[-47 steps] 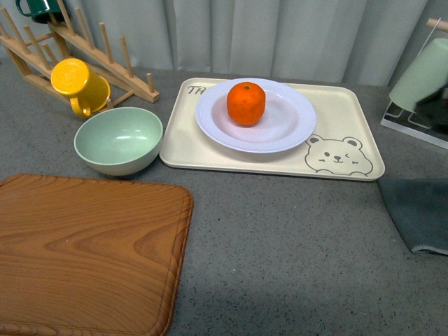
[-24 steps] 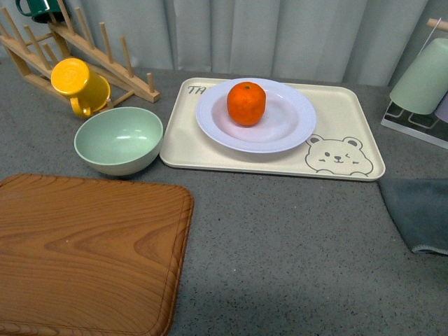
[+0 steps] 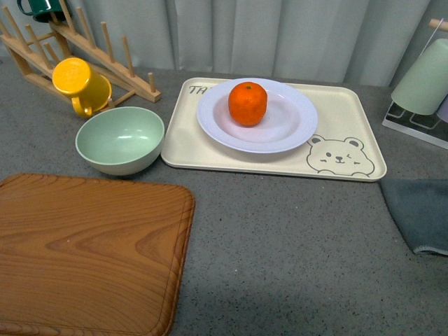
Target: Place orange and plate with both arms
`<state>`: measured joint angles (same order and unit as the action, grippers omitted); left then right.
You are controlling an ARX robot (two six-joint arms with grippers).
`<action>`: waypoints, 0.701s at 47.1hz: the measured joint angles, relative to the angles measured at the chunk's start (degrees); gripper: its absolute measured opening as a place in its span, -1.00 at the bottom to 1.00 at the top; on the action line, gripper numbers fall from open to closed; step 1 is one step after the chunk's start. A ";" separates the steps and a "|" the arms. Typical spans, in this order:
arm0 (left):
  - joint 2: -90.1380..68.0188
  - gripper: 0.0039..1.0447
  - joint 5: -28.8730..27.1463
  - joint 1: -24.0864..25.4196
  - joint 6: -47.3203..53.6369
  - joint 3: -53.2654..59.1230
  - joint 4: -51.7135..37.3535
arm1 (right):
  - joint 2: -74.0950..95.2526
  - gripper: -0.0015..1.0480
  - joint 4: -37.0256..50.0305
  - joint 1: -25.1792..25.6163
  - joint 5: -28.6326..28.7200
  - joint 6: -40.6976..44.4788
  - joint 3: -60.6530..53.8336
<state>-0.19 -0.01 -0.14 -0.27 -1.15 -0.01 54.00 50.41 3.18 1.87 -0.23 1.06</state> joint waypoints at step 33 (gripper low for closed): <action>0.02 0.88 0.00 0.00 0.00 0.00 0.00 | -29.62 -0.98 -26.08 -2.97 -1.81 0.17 -0.76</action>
<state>-0.16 -0.01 -0.14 -0.27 -1.15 -0.01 24.38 24.34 0.21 0.05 -0.05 0.30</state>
